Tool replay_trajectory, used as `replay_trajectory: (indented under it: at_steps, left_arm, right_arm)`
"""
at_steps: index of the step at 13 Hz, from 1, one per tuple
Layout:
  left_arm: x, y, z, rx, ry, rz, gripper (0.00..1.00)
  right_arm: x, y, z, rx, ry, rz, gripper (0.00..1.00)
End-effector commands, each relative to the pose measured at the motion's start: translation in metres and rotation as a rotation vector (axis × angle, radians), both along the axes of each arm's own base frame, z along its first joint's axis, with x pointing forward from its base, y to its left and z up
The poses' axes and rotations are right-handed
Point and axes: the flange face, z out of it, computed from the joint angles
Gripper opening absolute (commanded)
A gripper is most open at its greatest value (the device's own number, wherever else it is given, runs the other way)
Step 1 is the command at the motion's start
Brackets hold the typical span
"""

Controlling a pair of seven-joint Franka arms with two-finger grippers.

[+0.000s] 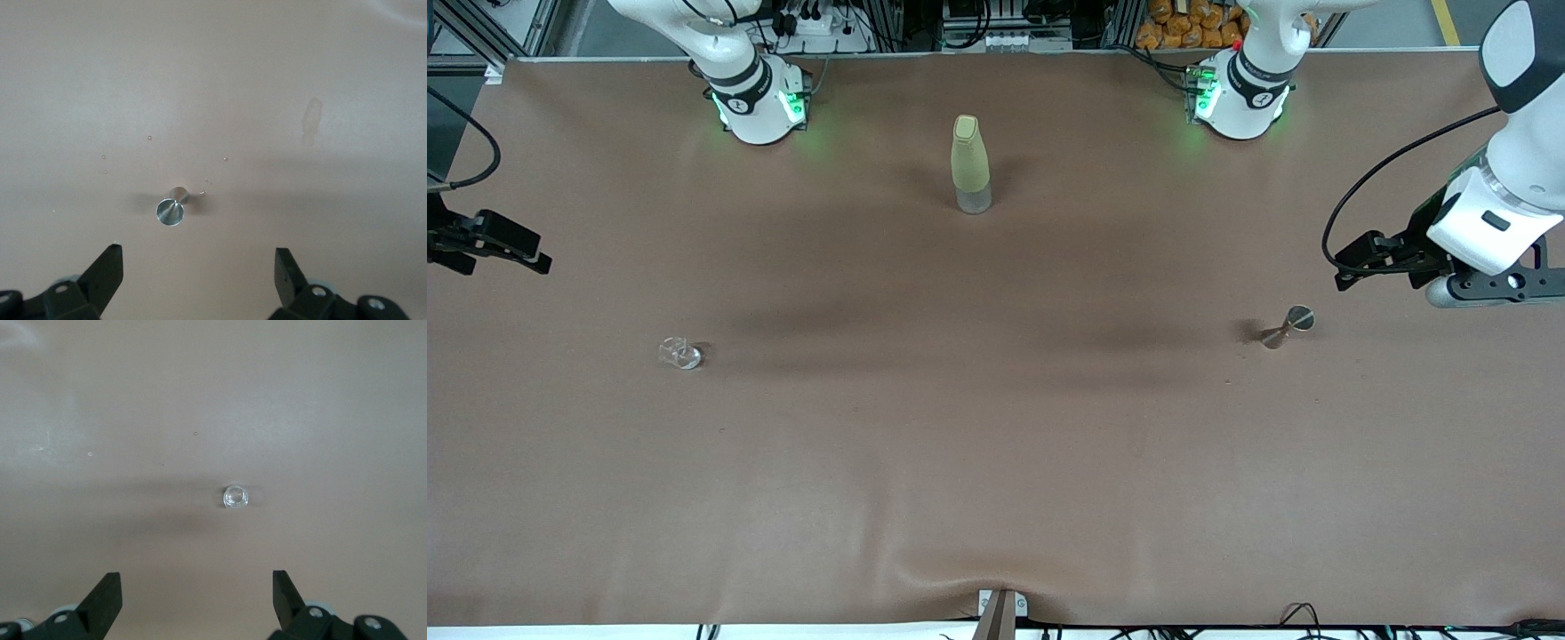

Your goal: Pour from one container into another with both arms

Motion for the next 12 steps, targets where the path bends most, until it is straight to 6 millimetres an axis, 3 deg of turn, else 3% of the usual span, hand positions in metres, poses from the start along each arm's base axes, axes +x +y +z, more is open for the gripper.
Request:
replay_trajectory:
  at_steps: [1, 12]
  left_arm:
    - [0.001, 0.000, 0.004, 0.012, -0.013, -0.008, 1.00]
    - [0.001, 0.000, 0.003, 0.011, -0.010, -0.009, 1.00]
  right_arm:
    - [0.002, 0.005, 0.005, 0.006, -0.001, -0.010, 1.00]
    - [-0.004, -0.008, 0.004, 0.006, 0.021, -0.010, 1.00]
